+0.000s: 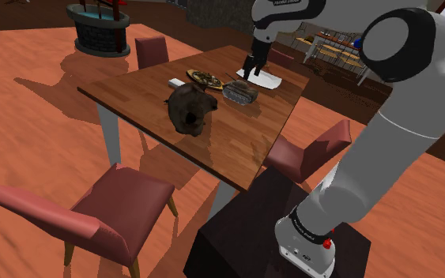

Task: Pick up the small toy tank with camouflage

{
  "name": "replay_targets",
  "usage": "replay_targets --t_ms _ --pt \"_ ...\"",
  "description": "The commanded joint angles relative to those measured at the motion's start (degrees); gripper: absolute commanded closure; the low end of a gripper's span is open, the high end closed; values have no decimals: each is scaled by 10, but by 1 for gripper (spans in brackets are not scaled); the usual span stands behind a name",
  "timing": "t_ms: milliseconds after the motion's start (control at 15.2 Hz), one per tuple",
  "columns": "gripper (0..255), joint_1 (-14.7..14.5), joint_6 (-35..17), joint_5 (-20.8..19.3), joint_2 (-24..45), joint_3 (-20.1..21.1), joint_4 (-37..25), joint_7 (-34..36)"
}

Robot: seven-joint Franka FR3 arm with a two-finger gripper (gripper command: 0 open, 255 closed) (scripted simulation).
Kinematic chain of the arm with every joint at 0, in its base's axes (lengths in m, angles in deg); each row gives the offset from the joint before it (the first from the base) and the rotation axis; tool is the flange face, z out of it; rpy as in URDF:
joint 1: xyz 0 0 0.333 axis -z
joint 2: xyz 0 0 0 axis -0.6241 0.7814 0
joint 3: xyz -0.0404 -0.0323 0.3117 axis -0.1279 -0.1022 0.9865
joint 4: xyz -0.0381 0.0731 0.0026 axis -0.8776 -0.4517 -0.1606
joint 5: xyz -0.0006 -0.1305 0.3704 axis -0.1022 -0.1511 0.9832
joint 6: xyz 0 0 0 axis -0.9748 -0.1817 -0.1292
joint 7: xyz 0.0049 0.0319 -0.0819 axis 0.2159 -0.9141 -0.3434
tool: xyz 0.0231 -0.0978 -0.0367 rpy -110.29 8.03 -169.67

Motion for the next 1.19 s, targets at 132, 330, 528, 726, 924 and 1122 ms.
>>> replay_targets --t_ms 132,330,528,726,924,1122 --pt "0 24 8 41 103 -5 -102 -57" --pt "0 51 27 69 183 -1 -195 -92" --pt "0 77 51 90 255 6 -288 -116" --pt "0 76 29 91 256 7 -267 -116" --pt "0 75 8 92 259 8 -248 -117" --pt "0 74 -3 93 261 9 -239 -118"
